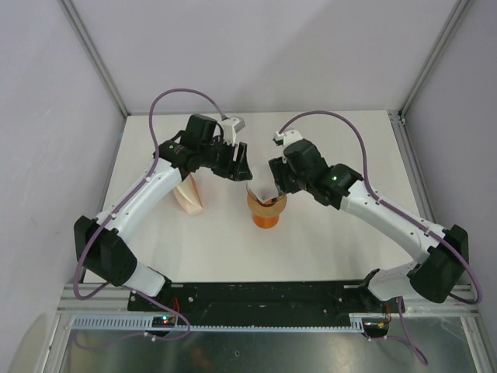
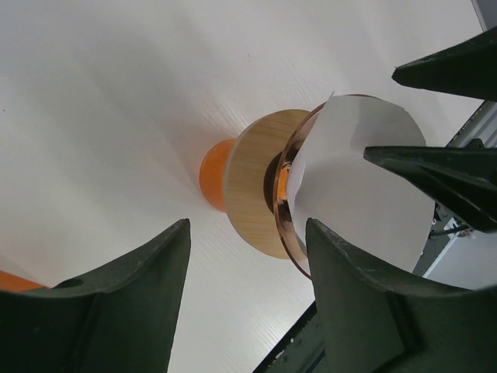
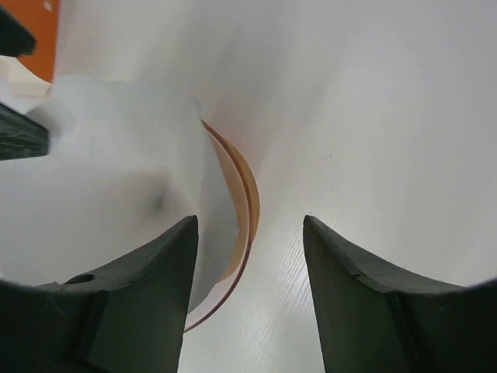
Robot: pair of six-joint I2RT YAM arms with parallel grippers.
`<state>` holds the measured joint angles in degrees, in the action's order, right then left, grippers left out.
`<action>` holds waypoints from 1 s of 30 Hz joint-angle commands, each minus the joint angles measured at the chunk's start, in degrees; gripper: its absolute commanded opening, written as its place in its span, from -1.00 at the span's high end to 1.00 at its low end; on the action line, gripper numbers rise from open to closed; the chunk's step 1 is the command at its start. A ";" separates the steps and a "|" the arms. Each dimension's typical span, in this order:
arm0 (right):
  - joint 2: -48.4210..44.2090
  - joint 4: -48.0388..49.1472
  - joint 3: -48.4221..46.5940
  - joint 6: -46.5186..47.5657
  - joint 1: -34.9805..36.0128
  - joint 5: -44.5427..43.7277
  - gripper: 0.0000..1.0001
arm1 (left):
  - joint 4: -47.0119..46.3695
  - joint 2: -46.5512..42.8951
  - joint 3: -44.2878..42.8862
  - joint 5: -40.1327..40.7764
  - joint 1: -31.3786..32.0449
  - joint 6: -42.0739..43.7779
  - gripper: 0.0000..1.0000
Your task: Place the coffee filter in the dripper
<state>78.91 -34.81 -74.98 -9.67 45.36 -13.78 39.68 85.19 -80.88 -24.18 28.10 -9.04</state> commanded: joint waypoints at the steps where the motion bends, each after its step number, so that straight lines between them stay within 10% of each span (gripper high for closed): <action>1: -0.03 3.26 1.26 -1.33 -1.37 3.23 -0.21 | -2.02 -0.01 1.66 -0.42 0.55 -0.32 -0.31; 30: 1.74 4.30 4.68 -0.36 -4.50 5.98 -0.20 | -2.32 1.82 6.04 0.65 0.56 2.83 -0.26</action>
<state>81.23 -30.76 -71.05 -10.52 41.58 -7.11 36.51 86.30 -75.66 -25.74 28.38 -8.60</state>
